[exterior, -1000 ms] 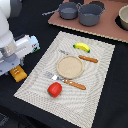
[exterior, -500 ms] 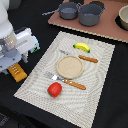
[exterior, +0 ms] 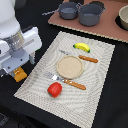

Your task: Interact with the objects in diverse but meaningful ways.

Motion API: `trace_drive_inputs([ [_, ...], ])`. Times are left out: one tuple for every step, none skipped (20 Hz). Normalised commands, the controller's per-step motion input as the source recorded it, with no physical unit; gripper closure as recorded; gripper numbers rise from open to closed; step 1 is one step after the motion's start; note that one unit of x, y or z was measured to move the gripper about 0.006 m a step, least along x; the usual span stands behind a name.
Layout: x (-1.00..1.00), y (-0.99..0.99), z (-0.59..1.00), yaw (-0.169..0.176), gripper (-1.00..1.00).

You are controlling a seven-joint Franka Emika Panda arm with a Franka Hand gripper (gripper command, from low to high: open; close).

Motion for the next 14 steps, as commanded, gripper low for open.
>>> trace_drive_inputs([
  [0.80,-0.28,0.00,-0.050,-1.00],
  [0.80,-0.27,0.00,-0.038,-1.00],
  [0.85,-0.25,0.07,-0.017,-1.00],
  [0.91,-0.23,0.17,0.000,-1.00],
  [0.93,-0.22,0.24,0.000,-1.00],
  [0.93,-0.23,0.29,0.000,-1.00],
  [0.90,-0.27,0.39,0.000,-1.00],
  [0.86,-0.27,0.47,0.000,-1.00],
  [0.84,-0.26,0.51,0.000,-1.00],
  [0.81,-0.25,0.57,0.000,-1.00],
  [0.79,-0.23,0.63,0.000,-1.00],
  [0.77,-0.22,0.64,0.000,-1.00],
  [0.75,-0.21,0.66,0.000,-1.00],
  [0.77,-0.20,0.70,0.000,-1.00],
])
